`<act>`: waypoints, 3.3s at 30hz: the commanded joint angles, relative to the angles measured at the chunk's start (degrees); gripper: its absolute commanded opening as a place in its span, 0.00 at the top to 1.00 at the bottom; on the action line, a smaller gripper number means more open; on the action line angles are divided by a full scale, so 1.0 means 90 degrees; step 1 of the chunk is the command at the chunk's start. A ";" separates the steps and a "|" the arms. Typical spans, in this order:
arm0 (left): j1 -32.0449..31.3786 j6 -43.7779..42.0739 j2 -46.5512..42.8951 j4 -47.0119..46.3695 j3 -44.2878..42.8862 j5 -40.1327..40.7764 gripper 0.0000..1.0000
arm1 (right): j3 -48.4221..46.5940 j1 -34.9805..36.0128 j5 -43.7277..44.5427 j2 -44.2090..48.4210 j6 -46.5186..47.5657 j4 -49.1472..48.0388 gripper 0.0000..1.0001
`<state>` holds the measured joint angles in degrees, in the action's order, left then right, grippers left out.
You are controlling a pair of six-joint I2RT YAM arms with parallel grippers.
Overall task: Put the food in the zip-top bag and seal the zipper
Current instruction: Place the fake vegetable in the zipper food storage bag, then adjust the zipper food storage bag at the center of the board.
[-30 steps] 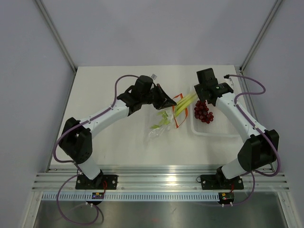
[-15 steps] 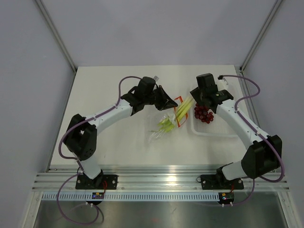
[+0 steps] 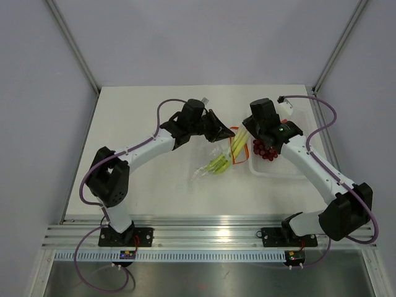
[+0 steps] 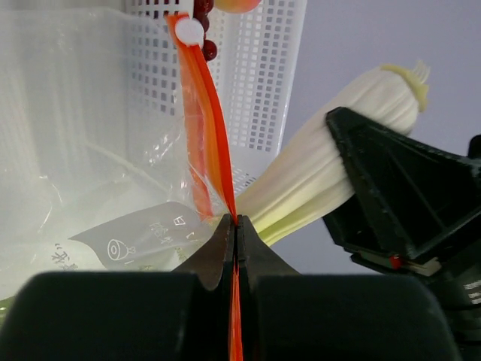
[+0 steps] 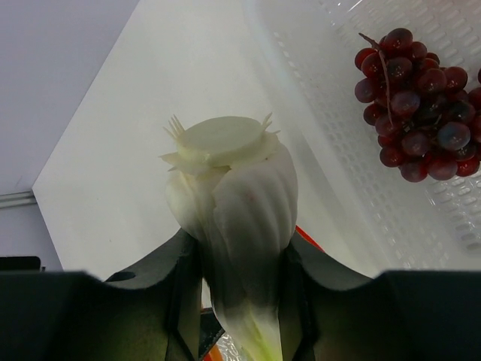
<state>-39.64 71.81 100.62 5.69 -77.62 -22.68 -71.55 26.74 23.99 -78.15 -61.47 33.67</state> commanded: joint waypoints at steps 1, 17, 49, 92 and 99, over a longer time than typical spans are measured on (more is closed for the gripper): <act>-0.0020 0.0195 -0.0271 -0.0847 -0.0447 -0.0117 1.00 | 0.0050 0.0261 0.0166 -0.0125 0.0063 -0.0167 1.00; 0.0224 0.0508 -0.0682 -0.1541 -0.0564 -0.0448 1.00 | -0.0253 0.0447 -0.0008 0.0761 0.1721 -0.0303 0.50; 0.0351 0.0224 -0.0730 -0.1961 -0.0565 -0.1191 1.00 | -0.0878 0.0223 -0.0420 0.1241 0.2523 0.0829 0.37; 0.0312 0.0361 -0.0907 -0.1824 -0.0418 -0.1025 1.00 | 0.2970 -0.1116 -0.4179 0.2912 0.1976 -0.1710 0.29; 0.0254 0.0400 -0.0897 -0.1853 -0.0477 -0.1093 1.00 | 0.2618 -0.1077 -0.3839 0.2454 0.2387 -0.1583 0.26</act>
<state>-36.86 74.70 95.79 -7.35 -80.09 -31.62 -44.91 16.82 -11.53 -54.59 -42.89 21.65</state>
